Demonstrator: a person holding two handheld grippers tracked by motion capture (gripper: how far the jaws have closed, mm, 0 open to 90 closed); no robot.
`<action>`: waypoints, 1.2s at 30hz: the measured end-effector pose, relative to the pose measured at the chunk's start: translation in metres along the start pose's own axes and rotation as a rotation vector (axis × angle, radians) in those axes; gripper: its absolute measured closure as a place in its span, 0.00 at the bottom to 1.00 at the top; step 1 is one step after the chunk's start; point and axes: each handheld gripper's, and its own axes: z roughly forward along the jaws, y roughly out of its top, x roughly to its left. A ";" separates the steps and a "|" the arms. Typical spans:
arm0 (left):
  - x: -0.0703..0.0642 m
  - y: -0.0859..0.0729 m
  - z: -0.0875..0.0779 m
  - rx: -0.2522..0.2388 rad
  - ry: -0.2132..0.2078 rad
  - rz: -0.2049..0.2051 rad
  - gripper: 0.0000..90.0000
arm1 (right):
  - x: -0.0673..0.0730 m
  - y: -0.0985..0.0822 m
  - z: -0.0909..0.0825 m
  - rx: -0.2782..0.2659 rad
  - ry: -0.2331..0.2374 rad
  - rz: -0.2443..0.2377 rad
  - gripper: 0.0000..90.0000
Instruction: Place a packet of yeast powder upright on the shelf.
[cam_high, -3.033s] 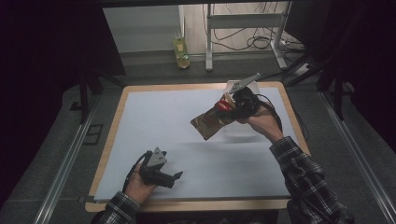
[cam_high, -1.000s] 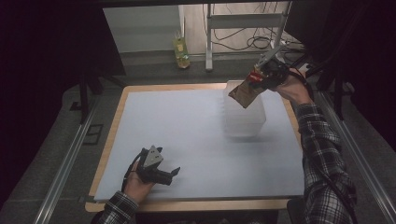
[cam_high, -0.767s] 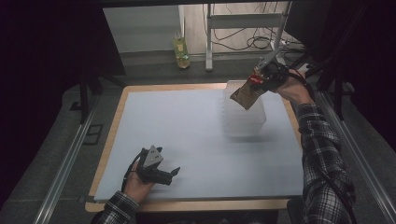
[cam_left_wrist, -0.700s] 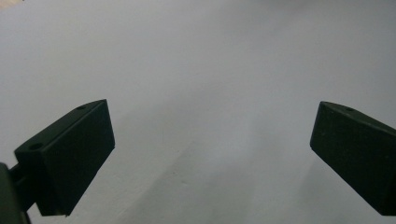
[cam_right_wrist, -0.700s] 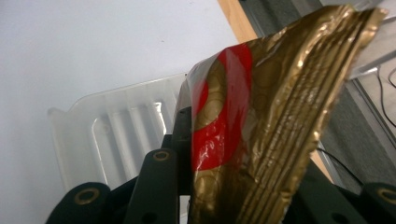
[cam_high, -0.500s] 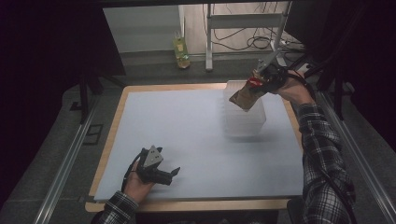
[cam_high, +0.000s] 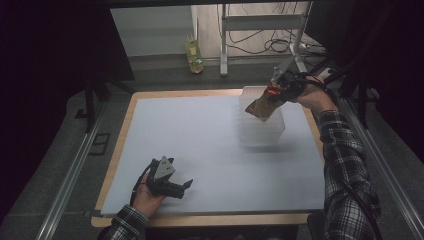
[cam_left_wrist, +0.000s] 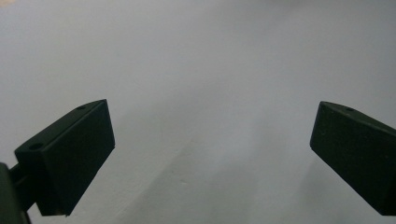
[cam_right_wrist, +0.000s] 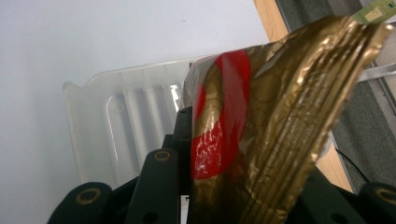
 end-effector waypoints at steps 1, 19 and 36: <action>0.000 0.000 0.000 0.000 0.000 0.000 0.00 | 0.001 0.001 0.003 0.020 -0.001 -0.009 0.80; -0.001 0.000 0.001 0.012 0.000 0.008 0.00 | 0.002 0.006 0.052 0.043 0.005 0.038 0.76; -0.001 0.000 0.000 0.007 0.004 0.010 0.00 | 0.008 0.004 0.051 -0.042 -0.010 0.145 0.52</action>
